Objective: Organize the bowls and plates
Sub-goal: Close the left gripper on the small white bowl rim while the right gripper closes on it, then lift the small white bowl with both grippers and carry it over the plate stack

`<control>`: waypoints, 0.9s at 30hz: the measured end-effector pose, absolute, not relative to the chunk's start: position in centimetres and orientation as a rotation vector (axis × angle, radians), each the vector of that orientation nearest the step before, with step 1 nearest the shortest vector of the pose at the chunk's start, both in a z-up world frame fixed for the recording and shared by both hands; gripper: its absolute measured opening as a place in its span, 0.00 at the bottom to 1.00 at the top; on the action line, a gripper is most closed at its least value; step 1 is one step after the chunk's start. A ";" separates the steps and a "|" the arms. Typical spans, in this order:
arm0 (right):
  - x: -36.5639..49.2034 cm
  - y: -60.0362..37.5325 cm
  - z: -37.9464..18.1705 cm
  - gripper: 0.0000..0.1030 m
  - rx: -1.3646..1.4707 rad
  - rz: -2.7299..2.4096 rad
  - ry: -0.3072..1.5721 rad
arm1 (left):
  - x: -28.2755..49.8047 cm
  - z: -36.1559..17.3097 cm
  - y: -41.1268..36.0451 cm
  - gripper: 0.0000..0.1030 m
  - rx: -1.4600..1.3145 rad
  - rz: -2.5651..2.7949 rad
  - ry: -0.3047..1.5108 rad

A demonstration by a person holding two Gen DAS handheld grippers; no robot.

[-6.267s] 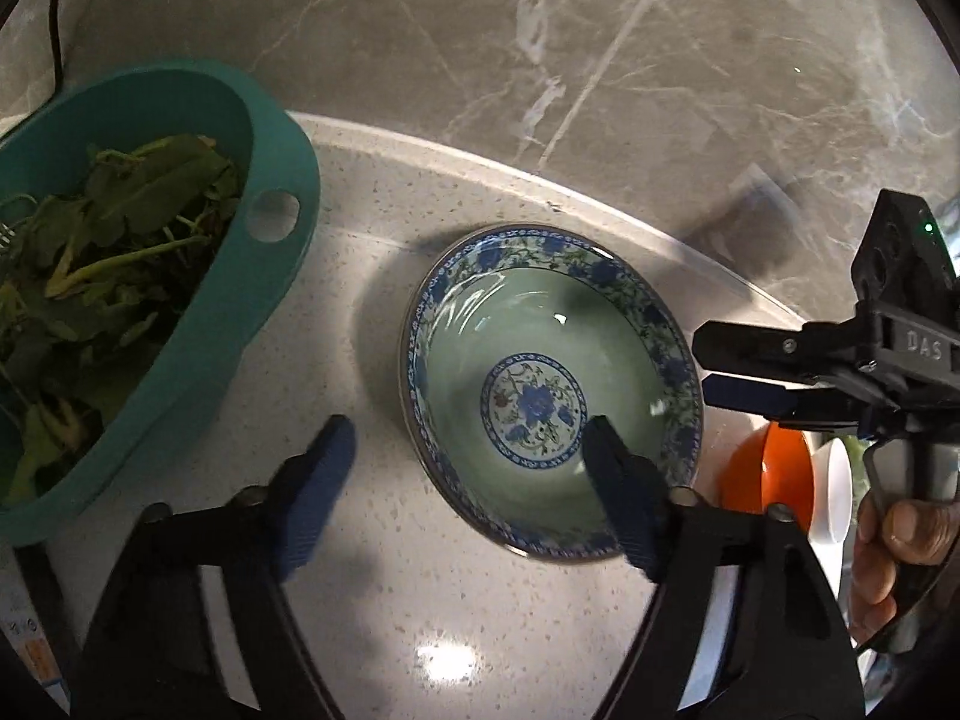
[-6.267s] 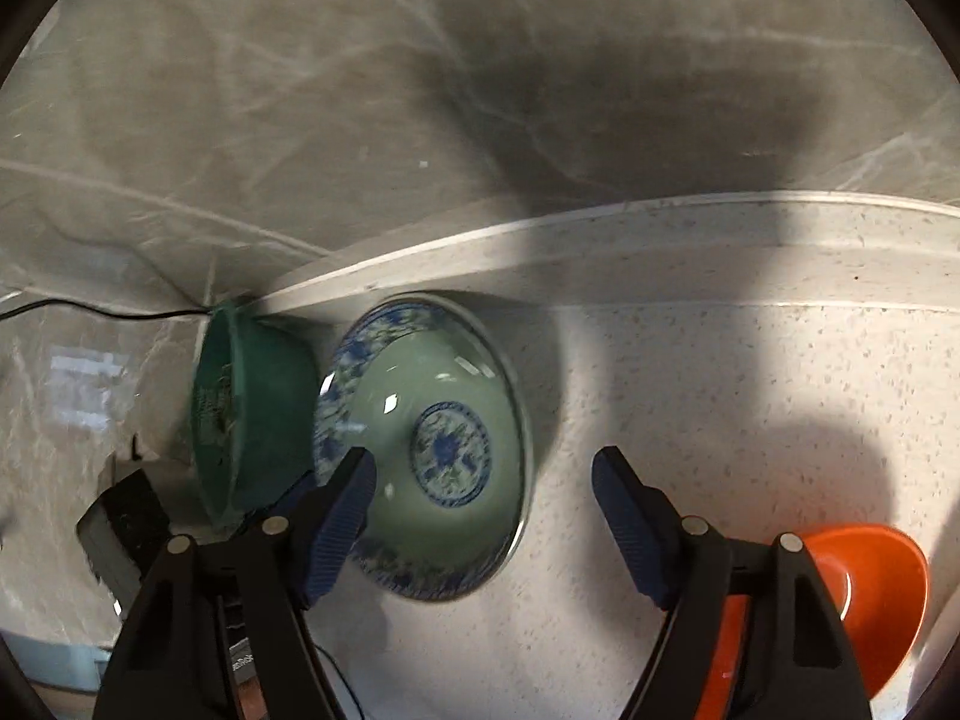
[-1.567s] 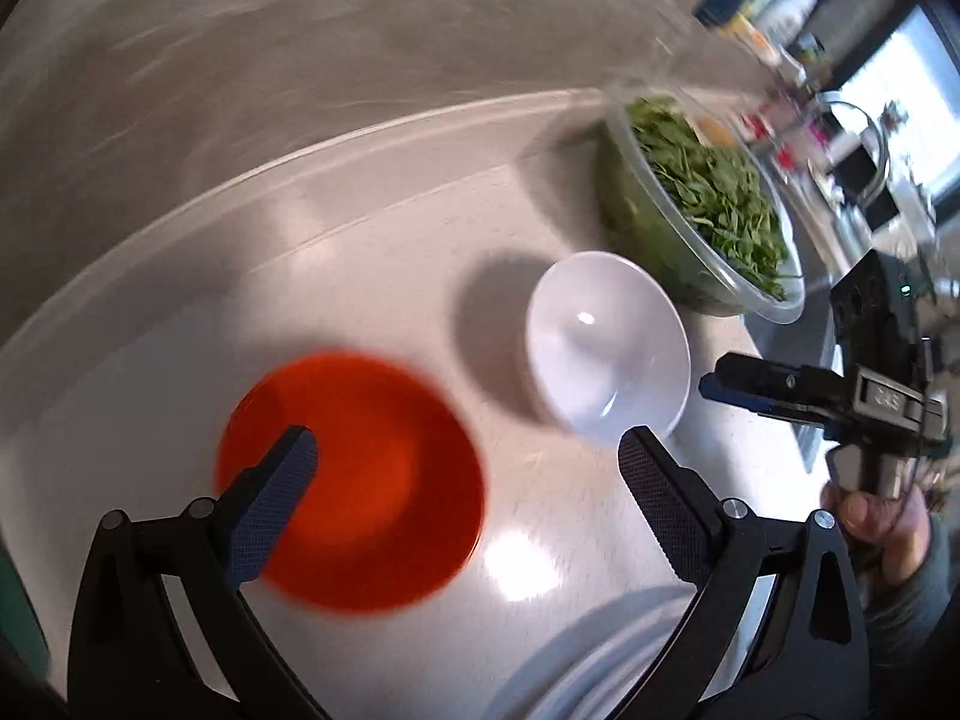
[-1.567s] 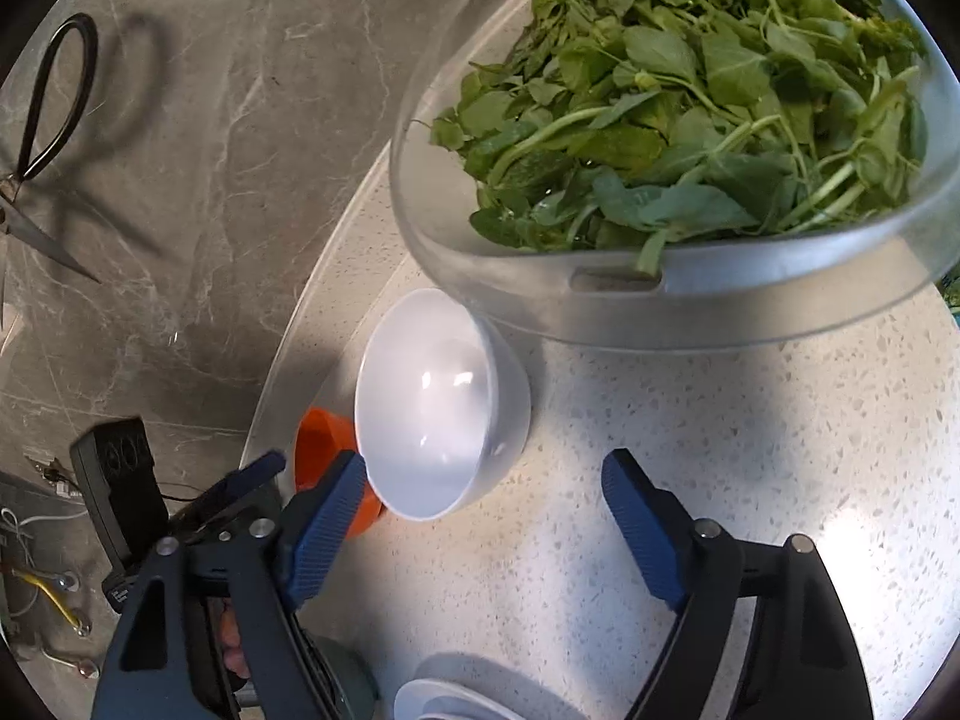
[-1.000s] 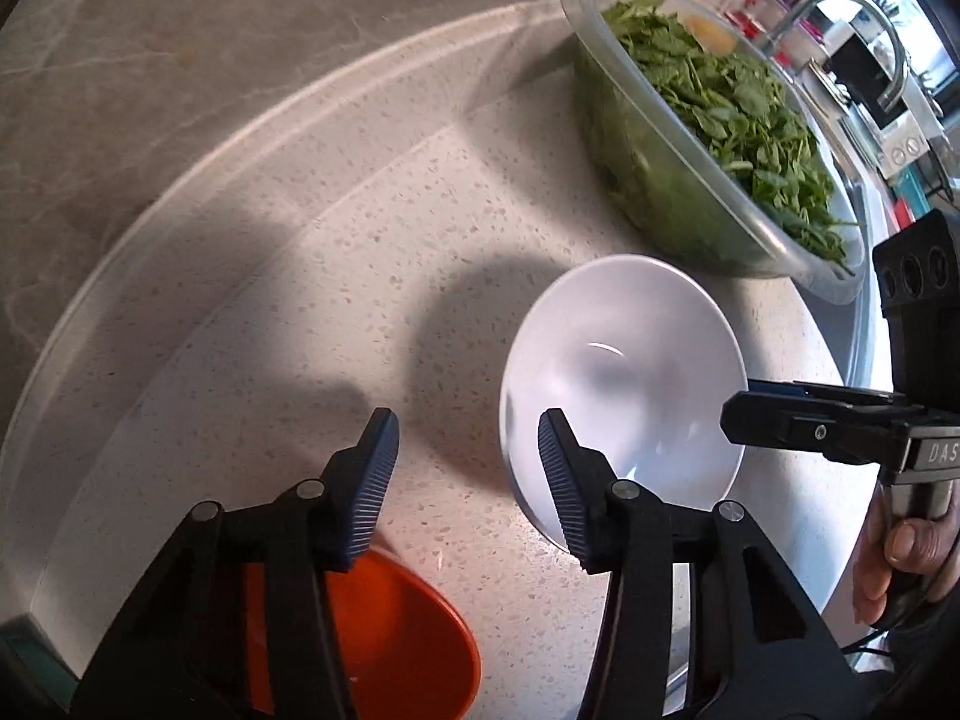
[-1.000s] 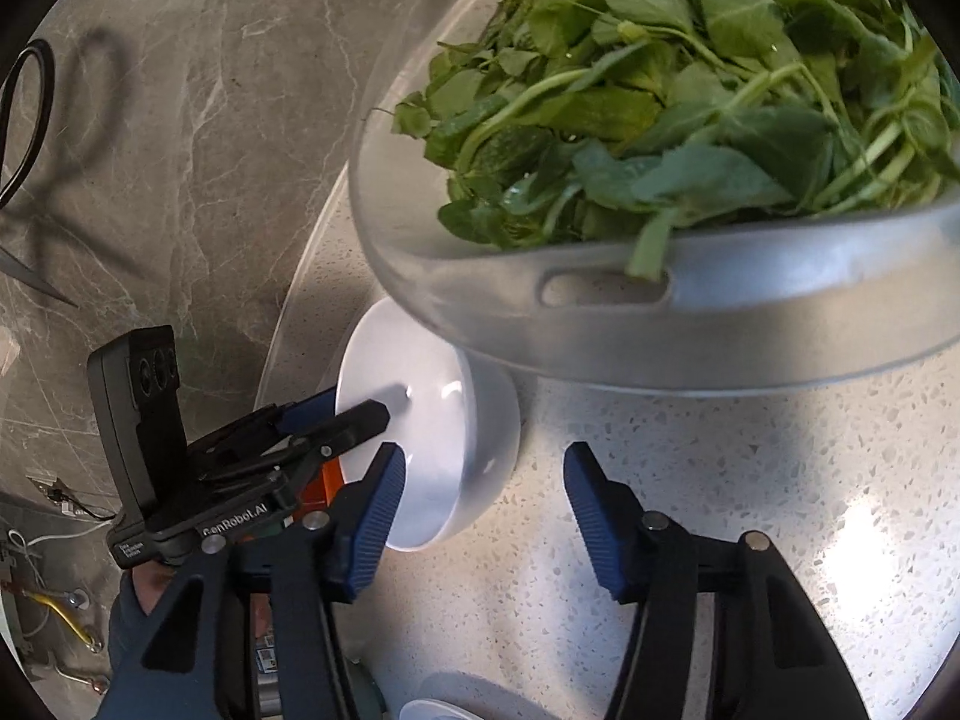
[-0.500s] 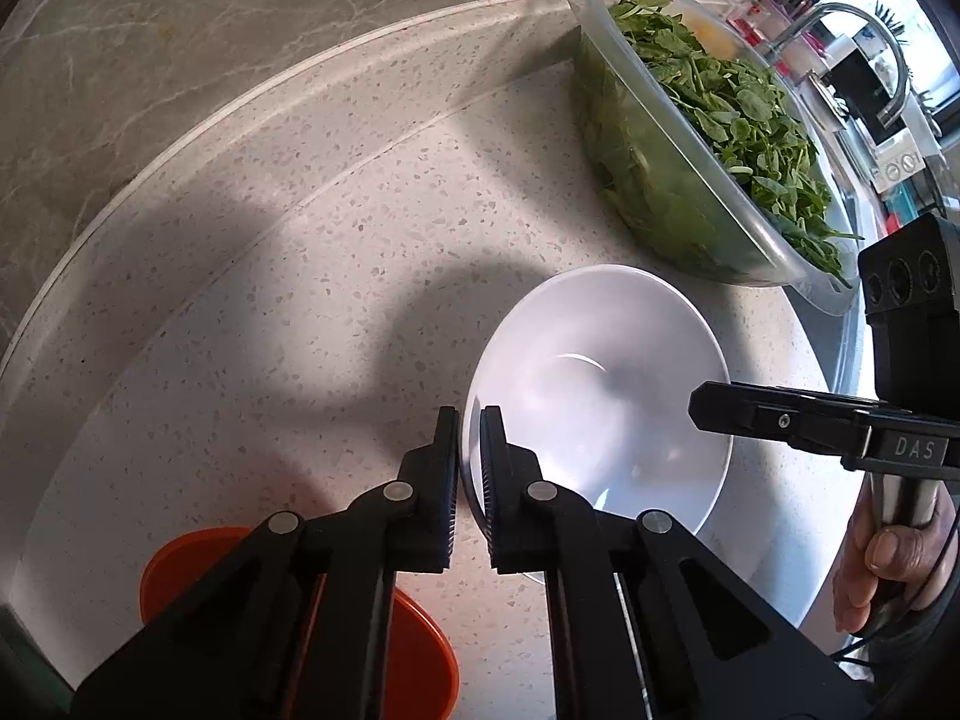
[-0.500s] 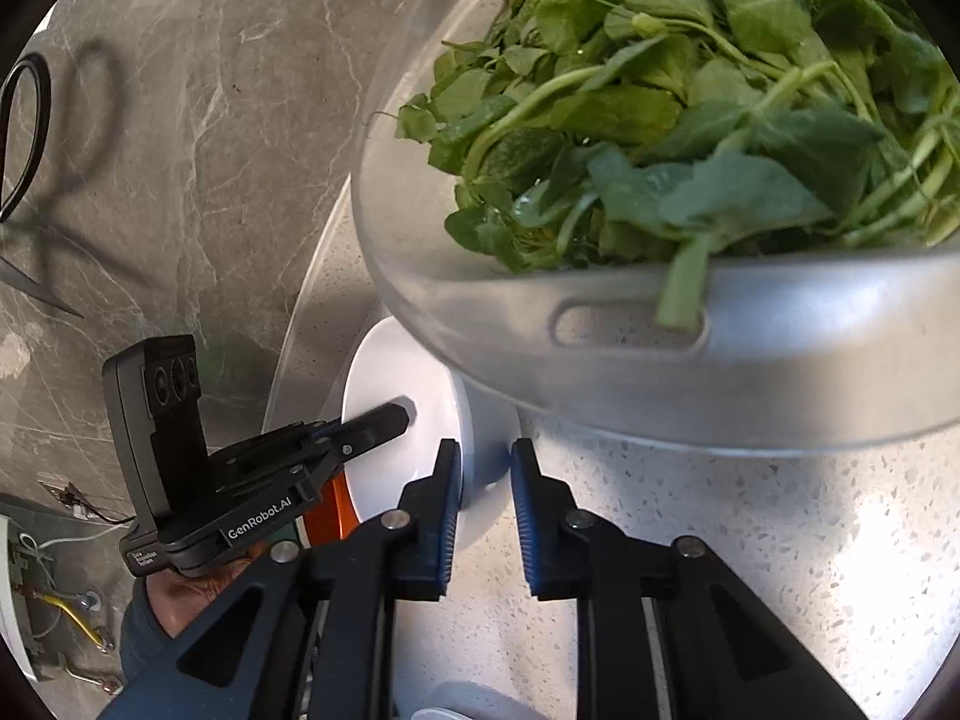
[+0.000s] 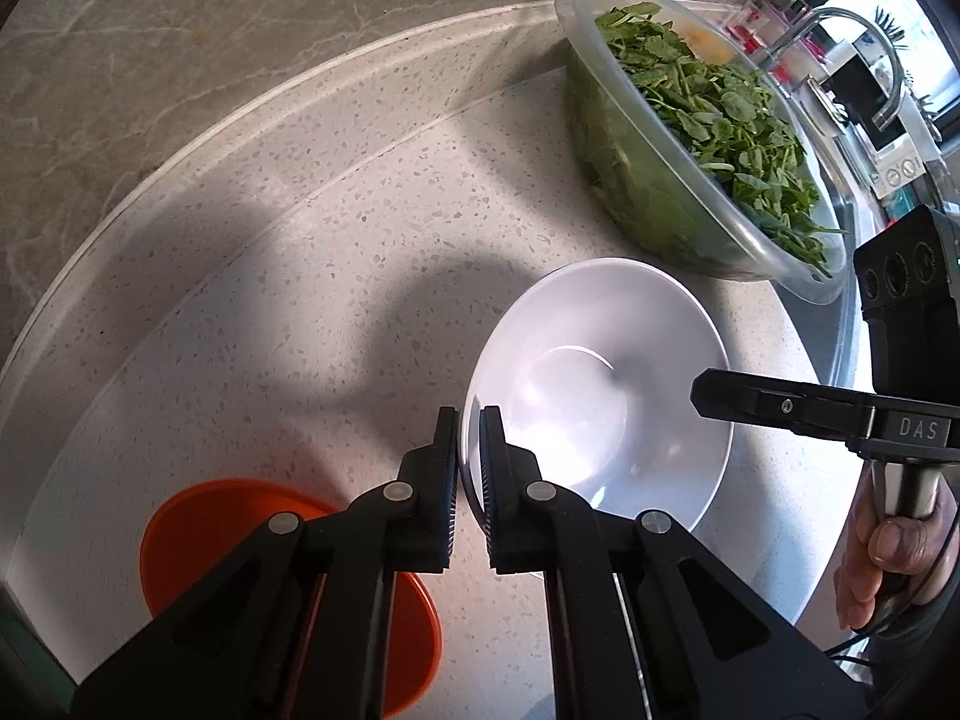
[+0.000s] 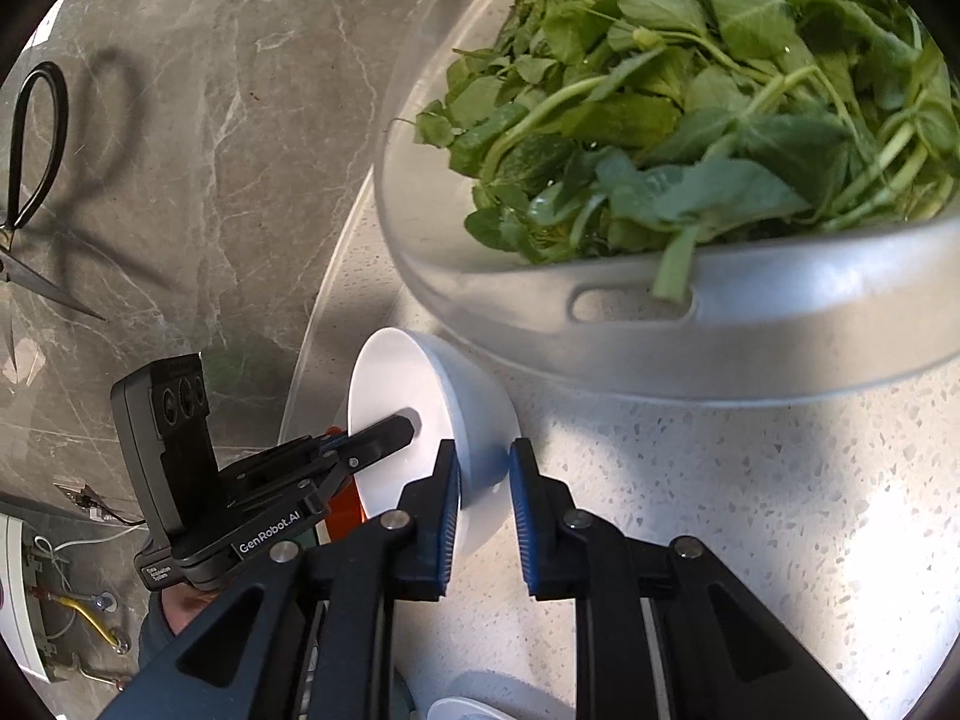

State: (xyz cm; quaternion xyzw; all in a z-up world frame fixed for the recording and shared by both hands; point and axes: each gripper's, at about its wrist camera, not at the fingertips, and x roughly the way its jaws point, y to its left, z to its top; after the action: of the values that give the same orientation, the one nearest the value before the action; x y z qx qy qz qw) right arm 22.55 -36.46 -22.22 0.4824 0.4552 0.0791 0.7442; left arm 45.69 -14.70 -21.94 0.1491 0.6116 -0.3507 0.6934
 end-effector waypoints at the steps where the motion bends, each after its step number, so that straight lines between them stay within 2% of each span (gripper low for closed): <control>1: 22.4 -36.4 -22.1 0.19 1.057 0.175 0.995 | 45.6 -21.7 -14.6 0.05 0.332 -0.782 1.365; 14: 20.2 -32.9 -18.7 0.20 1.028 0.260 0.998 | 41.7 -16.8 -9.4 0.05 0.293 -0.739 1.335; 27: 18.8 -19.0 -16.6 0.22 0.893 0.521 1.139 | 32.0 -14.3 9.2 0.06 0.123 -0.521 1.341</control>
State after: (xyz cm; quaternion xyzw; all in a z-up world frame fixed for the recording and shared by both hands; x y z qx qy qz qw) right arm 18.82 -19.00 -16.55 0.4038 0.5150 0.2354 0.7185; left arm 31.98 9.21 -14.31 0.0561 0.6137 -0.2382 0.7506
